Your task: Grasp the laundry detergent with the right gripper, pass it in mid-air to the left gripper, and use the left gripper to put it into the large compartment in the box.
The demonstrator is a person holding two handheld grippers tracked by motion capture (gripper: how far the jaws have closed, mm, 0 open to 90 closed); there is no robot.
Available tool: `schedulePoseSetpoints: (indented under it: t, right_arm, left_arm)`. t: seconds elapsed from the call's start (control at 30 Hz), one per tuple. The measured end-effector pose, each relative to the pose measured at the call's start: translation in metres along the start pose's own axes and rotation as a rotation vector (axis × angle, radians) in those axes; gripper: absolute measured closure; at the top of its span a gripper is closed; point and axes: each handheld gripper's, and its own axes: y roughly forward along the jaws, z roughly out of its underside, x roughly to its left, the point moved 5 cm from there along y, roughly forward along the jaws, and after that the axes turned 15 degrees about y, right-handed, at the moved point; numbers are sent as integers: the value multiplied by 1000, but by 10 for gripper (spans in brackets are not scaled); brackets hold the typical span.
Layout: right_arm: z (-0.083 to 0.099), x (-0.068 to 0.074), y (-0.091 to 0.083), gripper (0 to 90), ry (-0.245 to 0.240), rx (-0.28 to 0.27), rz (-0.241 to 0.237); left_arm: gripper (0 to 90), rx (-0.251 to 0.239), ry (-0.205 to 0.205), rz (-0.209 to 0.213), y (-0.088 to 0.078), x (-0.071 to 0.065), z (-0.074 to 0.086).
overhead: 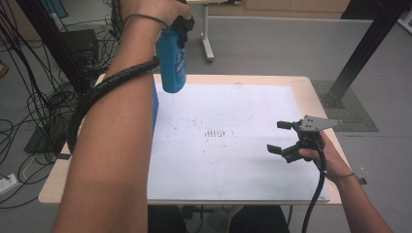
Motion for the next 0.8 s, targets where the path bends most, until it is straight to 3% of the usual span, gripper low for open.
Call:
schedulePoseSetpoints:
  t: [0.37, 0.53, 0.8]
  right_arm:
    - [0, 0, 3, 16, 1, 8, 7]
    - [1, 1, 8, 16, 6, 5, 1]
    - [2, 1, 10, 16, -1, 16, 0]
  left_arm:
    - [378, -8, -100, -32, -17, 48, 31]
    - [378, -20, -157, -57, -22, 64, 44]
    - [378, -19, -214, -84, -23, 86, 59]
